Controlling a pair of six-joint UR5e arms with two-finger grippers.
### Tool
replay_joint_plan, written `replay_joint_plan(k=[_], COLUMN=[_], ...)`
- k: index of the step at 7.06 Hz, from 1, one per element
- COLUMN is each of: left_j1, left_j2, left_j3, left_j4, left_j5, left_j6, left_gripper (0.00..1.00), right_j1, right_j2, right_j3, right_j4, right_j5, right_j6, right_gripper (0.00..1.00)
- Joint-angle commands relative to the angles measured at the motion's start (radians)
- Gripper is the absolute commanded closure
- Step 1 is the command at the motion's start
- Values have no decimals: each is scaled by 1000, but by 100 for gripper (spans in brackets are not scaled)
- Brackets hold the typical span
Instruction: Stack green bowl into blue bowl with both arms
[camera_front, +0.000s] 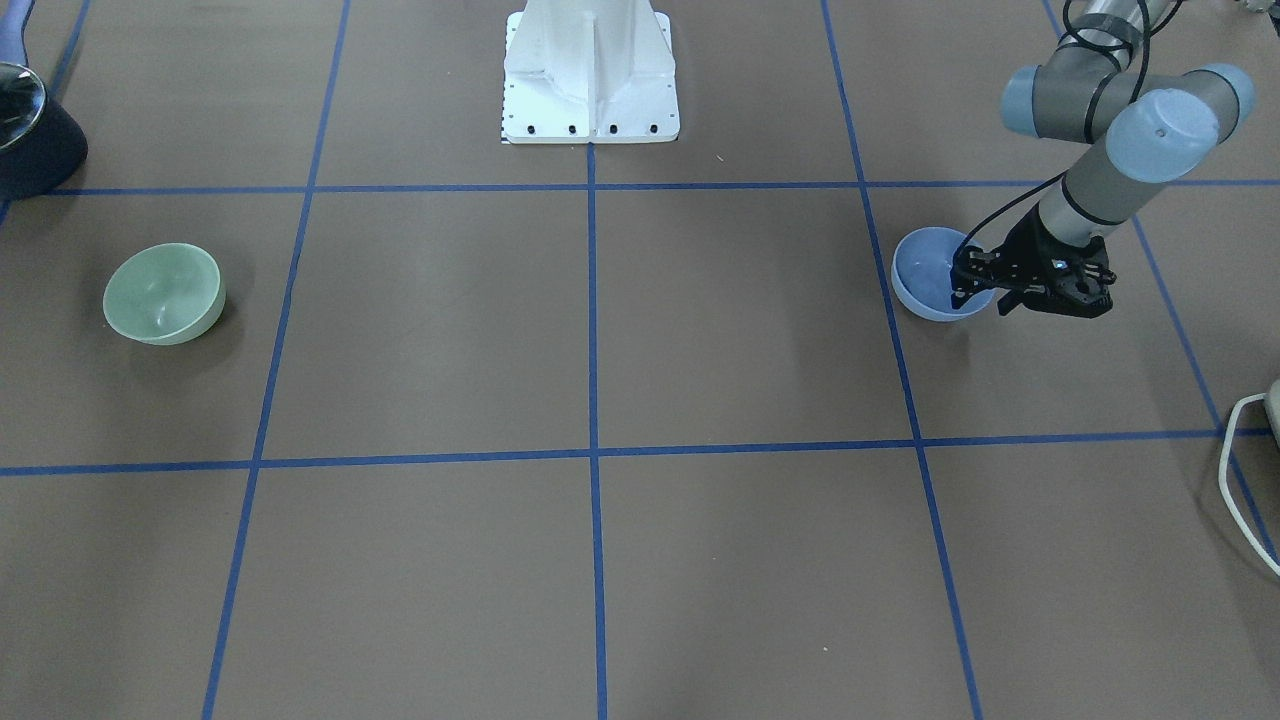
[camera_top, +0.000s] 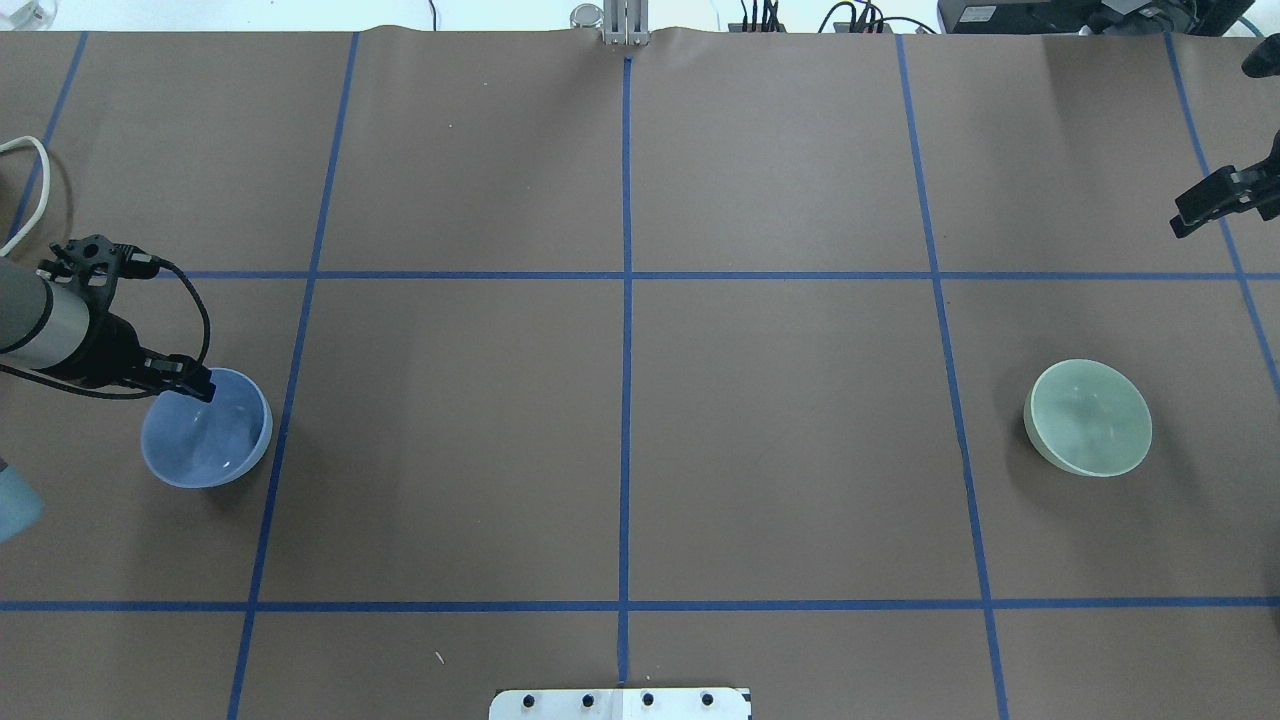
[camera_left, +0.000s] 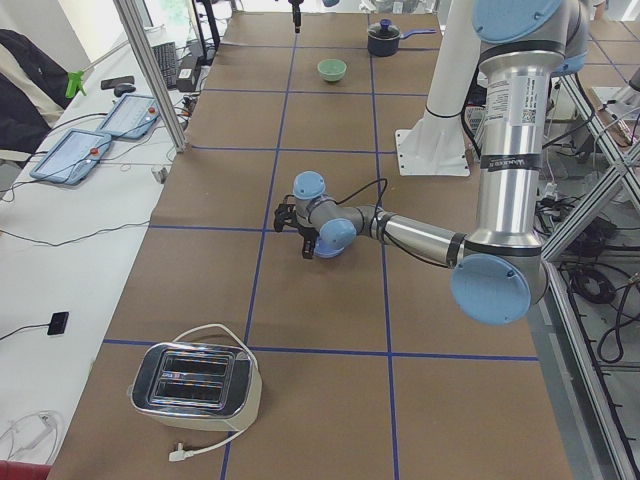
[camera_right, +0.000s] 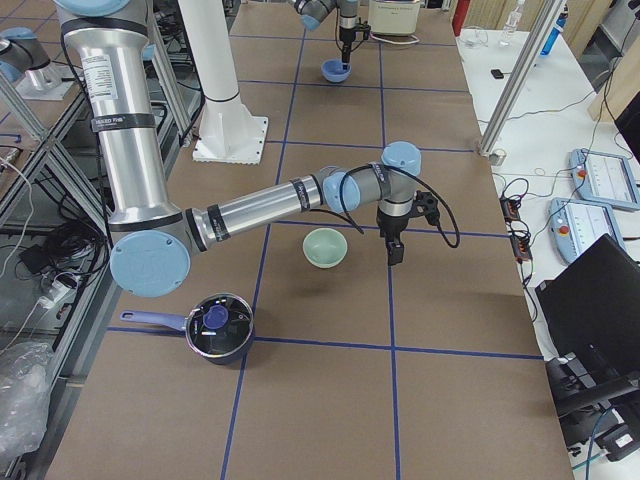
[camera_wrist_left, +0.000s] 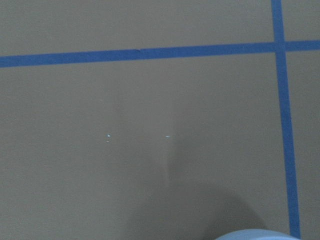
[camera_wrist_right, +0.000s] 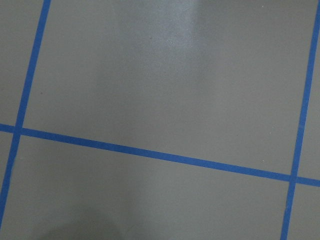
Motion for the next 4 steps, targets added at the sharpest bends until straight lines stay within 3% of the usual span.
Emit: replay_joint_plan(k=[1, 3, 4], left_j1=[5, 0, 0], left_j2=[5, -13, -80], left_j3=[-25, -80, -80], left_j4=[-42, -22, 53], left_j5=[-3, -10, -10], left_j6=[0, -19, -20], left_gripper=[100, 100, 100], right_j1=[-5, -11, -14], right_j2=[2, 3, 2], right_j3=[0, 0, 0], right_j4=[1, 2, 4], right_j5=[1, 1, -1], right_j6=[1, 1, 2], right_gripper=[0, 0, 0])
